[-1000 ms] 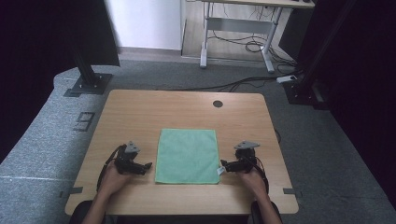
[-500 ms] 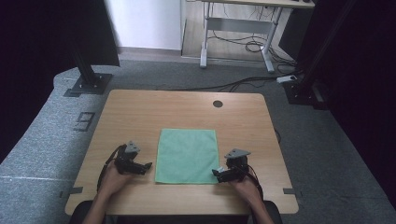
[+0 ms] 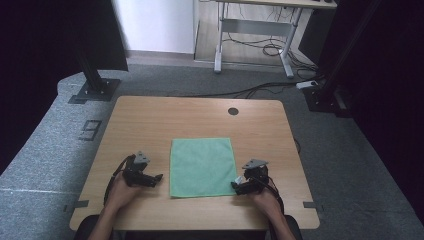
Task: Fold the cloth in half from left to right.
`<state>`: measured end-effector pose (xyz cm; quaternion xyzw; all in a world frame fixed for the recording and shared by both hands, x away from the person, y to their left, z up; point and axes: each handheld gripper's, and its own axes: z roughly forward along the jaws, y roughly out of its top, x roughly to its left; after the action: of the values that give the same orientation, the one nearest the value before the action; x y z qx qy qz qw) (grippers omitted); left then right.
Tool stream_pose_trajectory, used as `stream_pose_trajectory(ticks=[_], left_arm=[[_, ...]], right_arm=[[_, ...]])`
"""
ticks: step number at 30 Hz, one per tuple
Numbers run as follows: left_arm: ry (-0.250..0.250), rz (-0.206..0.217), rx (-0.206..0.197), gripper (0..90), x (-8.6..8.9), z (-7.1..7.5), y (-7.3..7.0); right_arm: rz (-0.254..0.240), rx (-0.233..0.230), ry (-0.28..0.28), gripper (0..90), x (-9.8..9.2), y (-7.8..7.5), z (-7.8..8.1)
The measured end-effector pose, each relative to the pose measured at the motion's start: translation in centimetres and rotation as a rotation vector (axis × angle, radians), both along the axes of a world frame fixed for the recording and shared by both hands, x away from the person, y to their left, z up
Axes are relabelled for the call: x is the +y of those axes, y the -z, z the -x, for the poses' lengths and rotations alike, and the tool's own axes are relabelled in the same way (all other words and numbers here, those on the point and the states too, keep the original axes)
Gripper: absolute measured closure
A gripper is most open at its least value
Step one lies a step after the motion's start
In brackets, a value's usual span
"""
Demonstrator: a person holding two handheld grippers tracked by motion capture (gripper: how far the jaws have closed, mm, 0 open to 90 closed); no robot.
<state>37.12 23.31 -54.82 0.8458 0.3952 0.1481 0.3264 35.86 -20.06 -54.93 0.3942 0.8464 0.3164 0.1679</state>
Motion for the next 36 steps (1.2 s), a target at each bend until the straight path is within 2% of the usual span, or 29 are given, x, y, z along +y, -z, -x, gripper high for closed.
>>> stream_pose_trajectory(ticks=[10,15,20,23,26,30,32,36], left_arm=[[-0.003,-0.002,0.001,3.8,0.0,0.0,0.0],[-0.004,-0.001,0.001,3.7,0.0,0.0,0.0],[-0.005,-0.006,0.01,3.3,-0.1,-0.2,-0.1],[-0.029,-0.013,0.026,8.1,-0.4,-0.8,-0.5],[-0.028,0.019,0.023,9.0,-0.8,-1.7,-1.2],[-0.019,0.063,0.017,4.1,-1.3,-2.9,-2.2],[-0.022,0.054,0.005,3.1,-1.6,-3.7,-2.6],[-0.04,0.071,-0.004,11.4,-2.2,-5.2,-3.2]], right_arm=[[0.037,-0.03,0.093,0.0,-2.6,-0.2,-1.0],[0.017,-0.026,0.15,0.0,-3.9,0.0,-1.5],[0.004,-0.021,0.155,0.0,-4.1,0.1,-1.6],[-0.021,-0.007,0.162,0.0,-4.3,0.2,-1.6],[-0.053,0.01,0.17,0.0,-4.6,0.4,-1.7],[-0.056,0.004,0.17,0.0,-4.6,0.5,-1.7],[-0.06,0.001,0.169,0.0,-4.7,0.5,-1.7],[-0.063,-0.004,0.167,0.0,-4.7,0.6,-1.6]])
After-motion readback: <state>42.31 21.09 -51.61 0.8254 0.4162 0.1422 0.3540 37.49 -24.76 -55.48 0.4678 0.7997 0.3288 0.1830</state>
